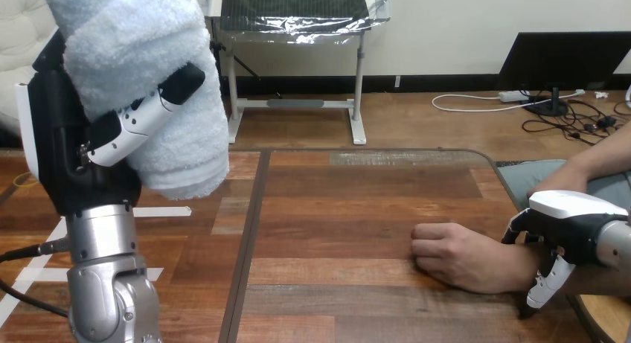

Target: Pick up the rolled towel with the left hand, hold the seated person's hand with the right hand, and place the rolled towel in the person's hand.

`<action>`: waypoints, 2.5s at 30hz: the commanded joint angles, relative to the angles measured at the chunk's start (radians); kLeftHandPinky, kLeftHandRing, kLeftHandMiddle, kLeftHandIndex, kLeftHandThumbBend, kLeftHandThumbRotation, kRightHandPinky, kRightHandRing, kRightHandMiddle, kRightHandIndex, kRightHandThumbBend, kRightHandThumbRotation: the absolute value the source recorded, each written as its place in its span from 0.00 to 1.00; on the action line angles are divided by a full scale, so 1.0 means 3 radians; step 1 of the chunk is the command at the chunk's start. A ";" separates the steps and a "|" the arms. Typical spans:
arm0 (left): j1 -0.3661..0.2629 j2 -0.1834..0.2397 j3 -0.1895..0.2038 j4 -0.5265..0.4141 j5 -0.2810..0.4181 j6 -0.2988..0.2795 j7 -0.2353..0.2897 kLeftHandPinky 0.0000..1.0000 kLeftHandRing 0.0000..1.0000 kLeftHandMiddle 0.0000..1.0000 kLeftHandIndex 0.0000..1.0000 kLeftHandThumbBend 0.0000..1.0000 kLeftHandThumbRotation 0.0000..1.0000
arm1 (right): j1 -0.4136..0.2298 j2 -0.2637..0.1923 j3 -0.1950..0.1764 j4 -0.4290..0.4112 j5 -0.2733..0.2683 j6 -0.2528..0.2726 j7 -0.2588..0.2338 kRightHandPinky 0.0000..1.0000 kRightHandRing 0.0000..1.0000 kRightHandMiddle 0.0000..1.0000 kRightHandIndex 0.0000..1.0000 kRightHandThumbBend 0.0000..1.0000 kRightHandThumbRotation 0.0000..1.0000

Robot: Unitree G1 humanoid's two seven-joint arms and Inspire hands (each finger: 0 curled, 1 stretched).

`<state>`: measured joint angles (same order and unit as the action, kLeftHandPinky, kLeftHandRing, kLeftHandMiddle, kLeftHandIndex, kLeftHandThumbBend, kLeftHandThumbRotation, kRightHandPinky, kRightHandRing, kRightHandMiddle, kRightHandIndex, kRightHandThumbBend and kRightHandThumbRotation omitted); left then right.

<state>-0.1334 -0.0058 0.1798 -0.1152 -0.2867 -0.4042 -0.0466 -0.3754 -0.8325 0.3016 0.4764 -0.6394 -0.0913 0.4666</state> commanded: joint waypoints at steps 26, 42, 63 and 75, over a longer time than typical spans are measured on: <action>-0.0196 0.0009 -0.0009 -0.0161 -0.0033 0.0009 0.0012 0.21 0.27 0.33 0.38 0.53 0.00 | -0.0119 -0.0098 -0.0049 -0.0094 -0.0064 0.0227 0.0138 0.41 0.59 0.67 0.74 1.00 0.12; -0.0198 0.0012 -0.0009 -0.0154 -0.0006 -0.0005 0.0021 0.21 0.27 0.33 0.38 0.53 0.00 | -0.0106 -0.0102 -0.0063 -0.0076 -0.0052 0.0193 0.0131 0.48 0.66 0.73 0.75 1.00 0.12; -0.0198 0.0009 -0.0011 -0.0159 -0.0032 -0.0002 0.0010 0.21 0.27 0.34 0.38 0.53 0.00 | -0.0106 -0.0121 -0.0055 -0.0074 -0.0071 0.0188 0.0146 0.53 0.71 0.76 0.76 1.00 0.10; -0.0194 0.0011 -0.0012 -0.0158 -0.0046 -0.0001 0.0005 0.21 0.27 0.34 0.39 0.53 0.00 | -0.0120 -0.0124 -0.0029 -0.0017 -0.0163 0.0157 0.0091 0.54 0.71 0.77 0.75 1.00 0.10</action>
<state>-0.1334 -0.0058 0.1790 -0.1156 -0.2965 -0.3948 -0.0399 -0.3758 -0.8325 0.3020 0.4538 -0.6740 -0.0452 0.5112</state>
